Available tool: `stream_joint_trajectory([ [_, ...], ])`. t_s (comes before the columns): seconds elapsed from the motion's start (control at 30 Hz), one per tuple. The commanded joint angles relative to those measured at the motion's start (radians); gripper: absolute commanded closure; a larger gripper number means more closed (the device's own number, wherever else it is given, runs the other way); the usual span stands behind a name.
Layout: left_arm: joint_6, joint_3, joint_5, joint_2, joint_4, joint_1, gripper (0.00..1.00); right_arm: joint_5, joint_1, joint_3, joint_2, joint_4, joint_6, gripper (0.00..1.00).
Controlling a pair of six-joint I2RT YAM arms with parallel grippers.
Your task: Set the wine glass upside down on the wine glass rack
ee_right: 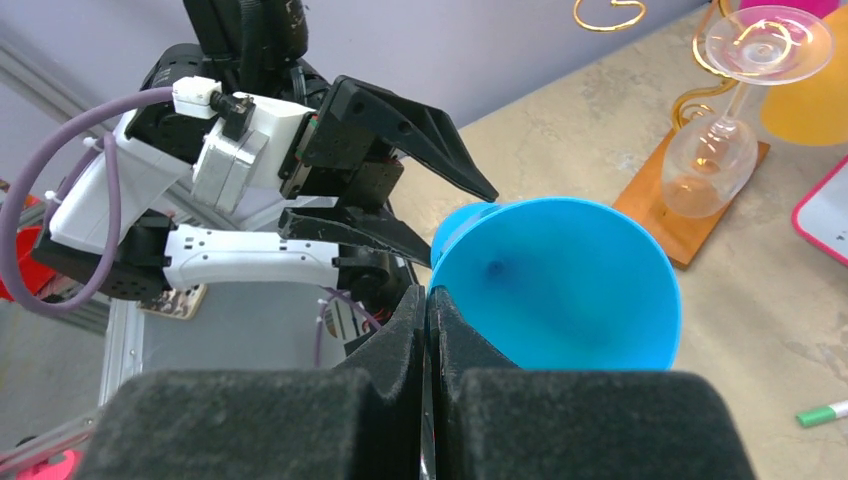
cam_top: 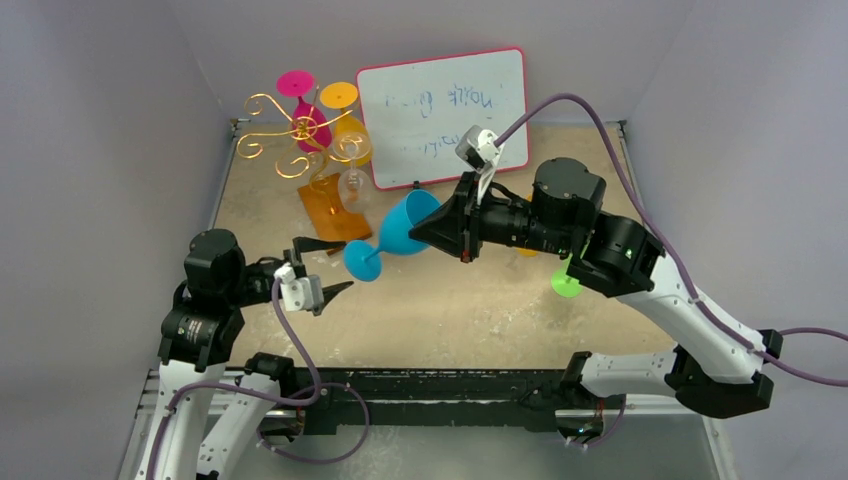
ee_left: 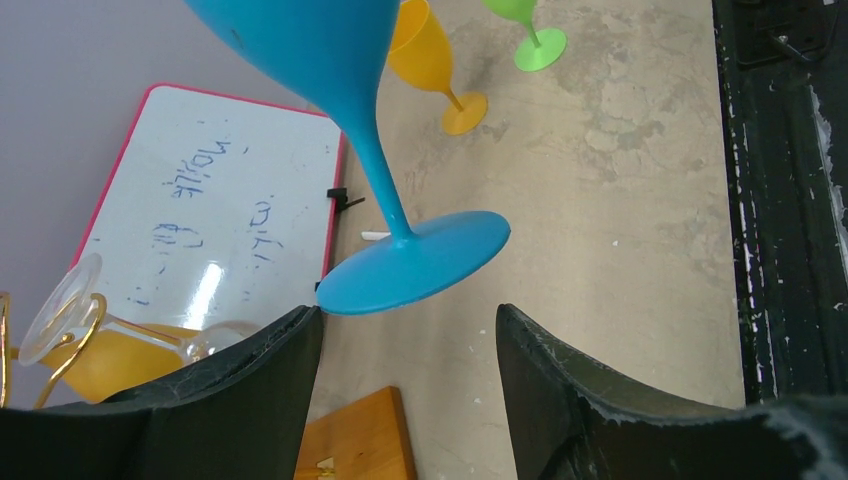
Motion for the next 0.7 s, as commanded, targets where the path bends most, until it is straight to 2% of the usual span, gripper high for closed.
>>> stream_joint_trajectory([
  [0.0, 0.102, 0.04, 0.062, 0.009, -0.03, 0.003, 0.38, -0.082, -0.006, 0.052, 0.01, 0.071, -0.003, 1.0],
  [0.27, 0.154, 0.081, 0.084, 0.033, -0.078, 0.002, 0.4, -0.097, -0.01, 0.06, 0.043, 0.068, 0.007, 1.0],
  [0.4, 0.167, 0.082, 0.099, 0.036, -0.092, 0.002, 0.45, -0.086, -0.017, 0.062, 0.047, 0.068, 0.008, 1.0],
  [0.5, 0.167, 0.086, 0.1, 0.037, -0.095, 0.002, 0.52, -0.083, -0.024, 0.064, 0.047, 0.075, 0.012, 1.0],
  [0.67, 0.192, 0.107, 0.1, 0.039, -0.127, 0.002, 0.74, -0.056, -0.035, 0.048, 0.048, 0.078, 0.009, 1.0],
])
